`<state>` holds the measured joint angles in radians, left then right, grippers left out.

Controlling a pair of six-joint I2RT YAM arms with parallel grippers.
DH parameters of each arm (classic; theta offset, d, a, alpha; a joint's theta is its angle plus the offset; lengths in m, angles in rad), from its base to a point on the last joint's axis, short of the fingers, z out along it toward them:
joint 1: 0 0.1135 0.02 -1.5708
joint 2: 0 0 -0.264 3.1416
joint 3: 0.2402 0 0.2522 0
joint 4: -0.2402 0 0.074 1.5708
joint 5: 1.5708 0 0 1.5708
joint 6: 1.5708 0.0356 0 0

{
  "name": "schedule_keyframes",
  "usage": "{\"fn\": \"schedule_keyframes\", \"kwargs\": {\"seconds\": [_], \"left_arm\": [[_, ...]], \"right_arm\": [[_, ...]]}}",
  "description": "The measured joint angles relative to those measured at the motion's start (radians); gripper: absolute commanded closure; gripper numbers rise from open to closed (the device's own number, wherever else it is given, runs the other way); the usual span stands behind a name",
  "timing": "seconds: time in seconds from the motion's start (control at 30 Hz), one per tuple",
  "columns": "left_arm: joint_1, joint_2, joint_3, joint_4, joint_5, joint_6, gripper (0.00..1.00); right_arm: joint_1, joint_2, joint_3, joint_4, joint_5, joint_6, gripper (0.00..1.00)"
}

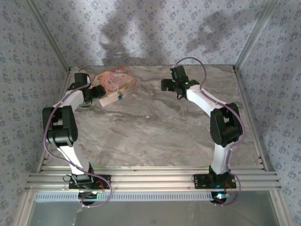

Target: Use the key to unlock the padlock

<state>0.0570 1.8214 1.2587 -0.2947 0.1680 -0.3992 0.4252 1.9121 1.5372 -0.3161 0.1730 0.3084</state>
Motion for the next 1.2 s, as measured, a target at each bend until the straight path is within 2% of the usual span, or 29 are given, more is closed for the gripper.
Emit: {"fn": "schedule_keyframes", "kwargs": {"seconds": [0.37, 0.53, 0.6, 0.77, 0.83, 0.9, 1.07, 1.2], "left_arm": [[0.000, -0.253, -0.284, 0.012, -0.007, -0.014, 0.23], [0.006, -0.402, -0.378, -0.084, -0.098, -0.037, 0.23], [0.044, -0.460, -0.409, -0.133, -0.122, -0.049, 0.21], [0.219, -0.561, -0.469, -0.187, -0.122, -0.094, 0.18], [0.254, -0.557, -0.470, -0.181, -0.108, -0.110, 0.18], [0.257, -0.529, -0.465, -0.164, -0.076, -0.117, 0.18], [0.256, -0.386, -0.399, -0.060, 0.092, -0.123, 0.23], [0.229, -0.277, -0.330, -0.006, 0.190, -0.116, 0.28]], "right_arm": [[0.108, 0.161, 0.239, -0.065, -0.093, 0.045, 0.08], [0.183, 0.318, 0.443, -0.081, -0.159, 0.074, 0.13], [0.207, 0.373, 0.509, -0.088, -0.189, 0.090, 0.13], [0.251, 0.454, 0.595, -0.097, -0.251, 0.132, 0.16], [0.263, 0.477, 0.620, -0.092, -0.280, 0.152, 0.22], [0.273, 0.499, 0.644, -0.075, -0.312, 0.159, 0.23], [0.300, 0.607, 0.777, -0.053, -0.376, 0.159, 0.23], [0.319, 0.657, 0.806, -0.047, -0.385, 0.163, 0.31]]}}
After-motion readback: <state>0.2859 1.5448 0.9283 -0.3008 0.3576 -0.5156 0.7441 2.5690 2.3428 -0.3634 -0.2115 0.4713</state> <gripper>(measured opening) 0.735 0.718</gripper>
